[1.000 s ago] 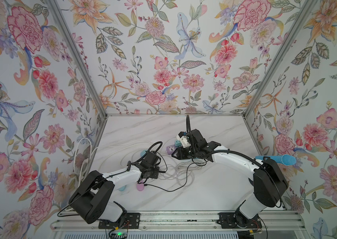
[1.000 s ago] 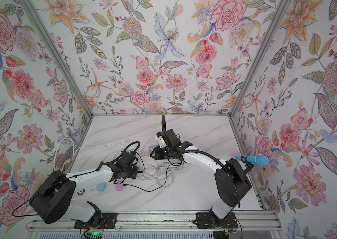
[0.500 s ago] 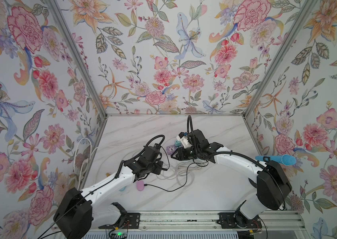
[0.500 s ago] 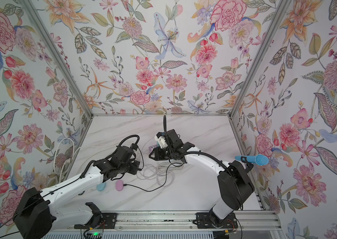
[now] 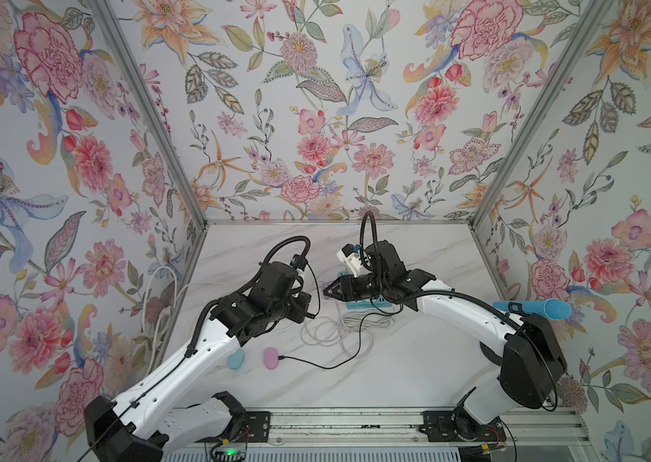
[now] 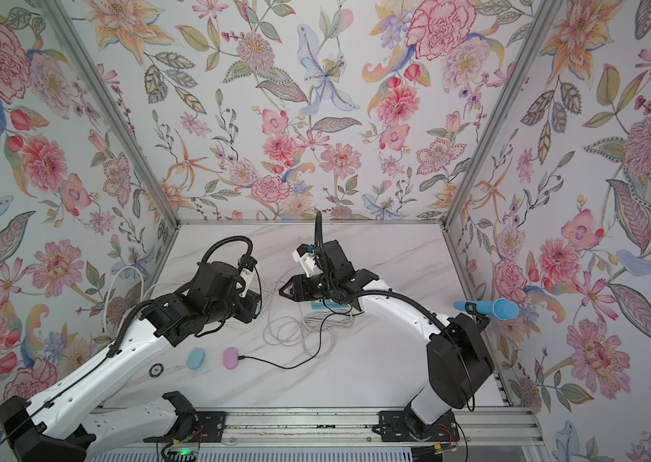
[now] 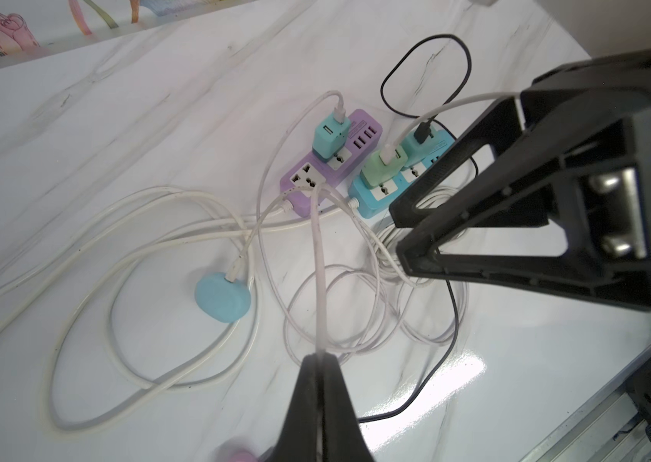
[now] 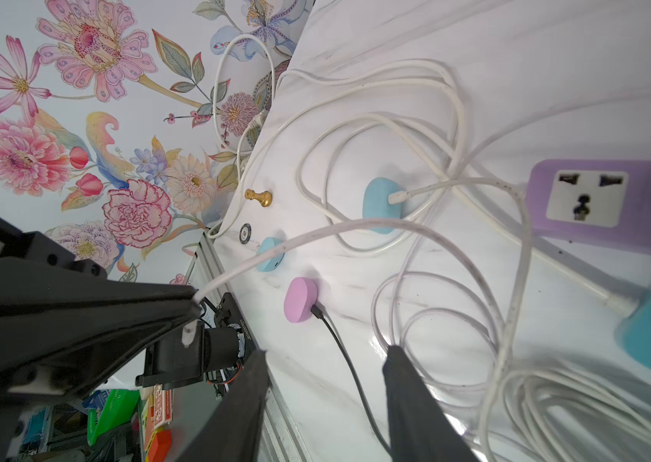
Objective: Charge the bluetooth headset
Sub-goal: Pick up the charging cable from the center of the board, then adjust the charging cable.
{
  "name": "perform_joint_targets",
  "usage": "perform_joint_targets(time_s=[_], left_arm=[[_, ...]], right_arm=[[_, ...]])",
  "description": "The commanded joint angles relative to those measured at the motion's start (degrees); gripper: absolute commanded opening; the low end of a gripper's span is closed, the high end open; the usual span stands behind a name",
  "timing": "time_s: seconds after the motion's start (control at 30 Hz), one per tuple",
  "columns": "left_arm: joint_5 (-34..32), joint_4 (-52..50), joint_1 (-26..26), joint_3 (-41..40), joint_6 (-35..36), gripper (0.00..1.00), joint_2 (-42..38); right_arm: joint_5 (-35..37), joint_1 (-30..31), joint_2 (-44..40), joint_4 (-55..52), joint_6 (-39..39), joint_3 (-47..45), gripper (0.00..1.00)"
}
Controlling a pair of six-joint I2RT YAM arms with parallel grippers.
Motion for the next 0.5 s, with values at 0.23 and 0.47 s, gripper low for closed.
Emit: perform_joint_targets(time_s=[0.23, 0.47], left_arm=[[1.5, -7.8, -0.3, 8.3, 2.2, 0.0, -0.6], [2.7, -14.7, -3.3, 19.4, 4.1, 0.0, 3.2]], right_arm=[[-2.4, 0.6, -5.0, 0.5, -9.8, 2.7, 0.49], [-3.5, 0.2, -4.2, 2.4, -19.7, 9.7, 0.52]])
